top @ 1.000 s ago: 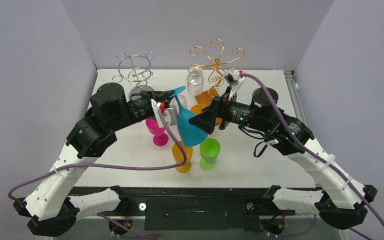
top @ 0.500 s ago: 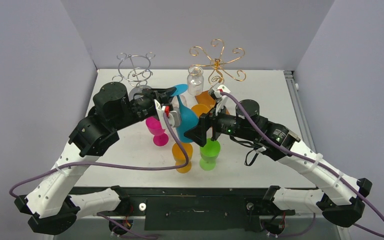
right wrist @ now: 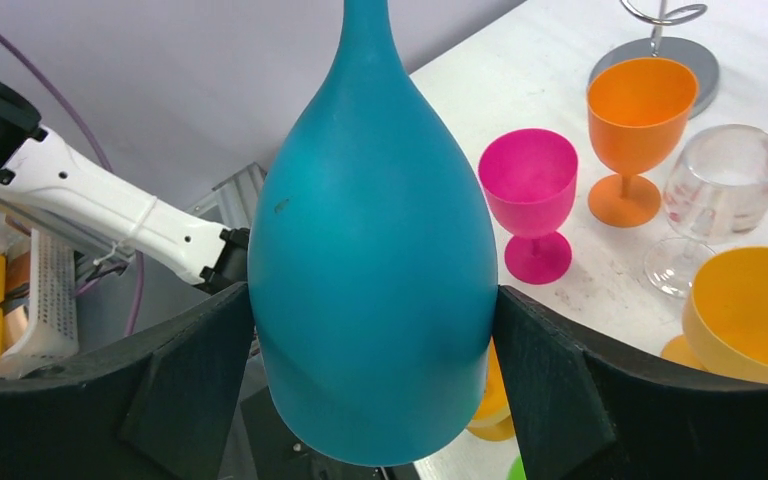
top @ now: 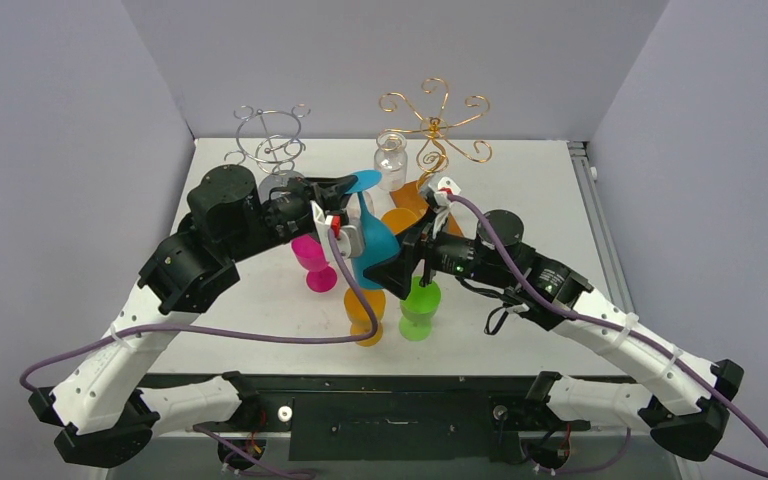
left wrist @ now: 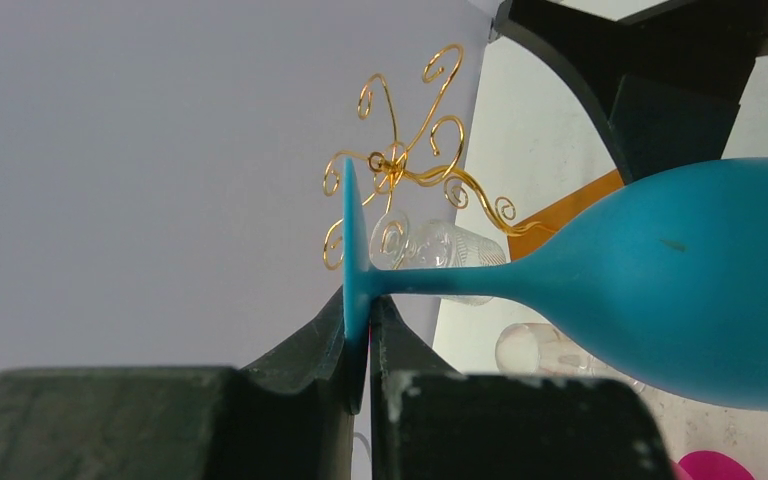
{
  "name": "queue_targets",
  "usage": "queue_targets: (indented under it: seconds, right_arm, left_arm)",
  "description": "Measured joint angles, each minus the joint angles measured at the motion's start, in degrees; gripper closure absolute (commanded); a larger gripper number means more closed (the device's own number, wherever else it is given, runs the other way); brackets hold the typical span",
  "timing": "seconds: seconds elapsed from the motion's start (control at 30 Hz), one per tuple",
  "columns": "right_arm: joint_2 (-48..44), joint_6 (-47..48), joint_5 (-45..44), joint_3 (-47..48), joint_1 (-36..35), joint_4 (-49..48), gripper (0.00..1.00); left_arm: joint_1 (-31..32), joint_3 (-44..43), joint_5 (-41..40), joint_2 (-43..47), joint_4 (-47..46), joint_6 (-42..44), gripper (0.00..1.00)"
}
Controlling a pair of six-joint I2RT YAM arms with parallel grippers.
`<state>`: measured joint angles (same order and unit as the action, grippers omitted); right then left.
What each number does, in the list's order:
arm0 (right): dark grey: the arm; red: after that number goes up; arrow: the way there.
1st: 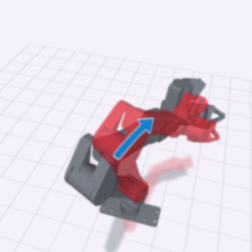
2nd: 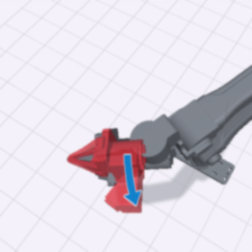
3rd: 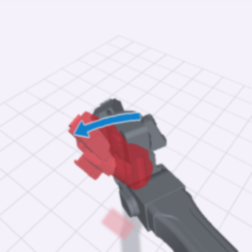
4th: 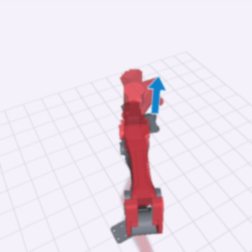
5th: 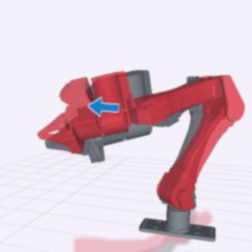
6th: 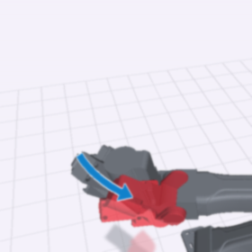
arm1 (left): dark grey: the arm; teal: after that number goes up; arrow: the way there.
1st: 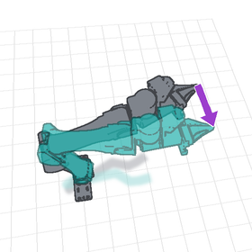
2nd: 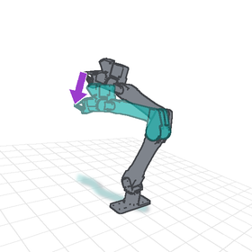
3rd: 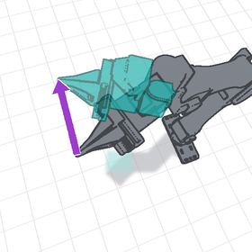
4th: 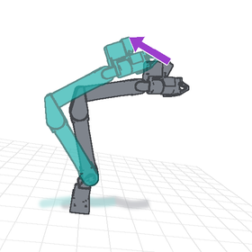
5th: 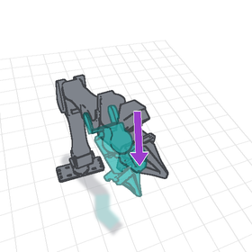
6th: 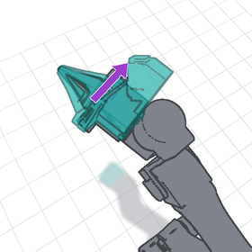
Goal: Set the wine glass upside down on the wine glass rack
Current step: Turn the wine glass upside down at the wine rack.
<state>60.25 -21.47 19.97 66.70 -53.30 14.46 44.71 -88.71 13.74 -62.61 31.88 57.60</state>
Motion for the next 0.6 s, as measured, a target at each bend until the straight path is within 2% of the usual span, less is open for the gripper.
queue_targets:
  seconds: [0.23, 0.57, 0.6]
  right_arm:
    - [0.92, -1.31, 4.68, -0.92, 0.13, -3.74, 0.19]
    - [1.16, -2.21, 8.02, -2.49, 1.68, -7.21, 0.40]
    - [0.57, -2.21, 8.31, -3.17, 2.16, -7.82, 0.42]
  left_arm:
    - [1.60, -0.46, -0.02, 0.04, 0.00, 0.00, 1.00]
    - [2.12, -0.50, -0.28, 0.13, -0.37, -0.15, 1.00]
    - [2.12, -0.48, -0.28, 0.11, -0.44, -0.17, 0.95]
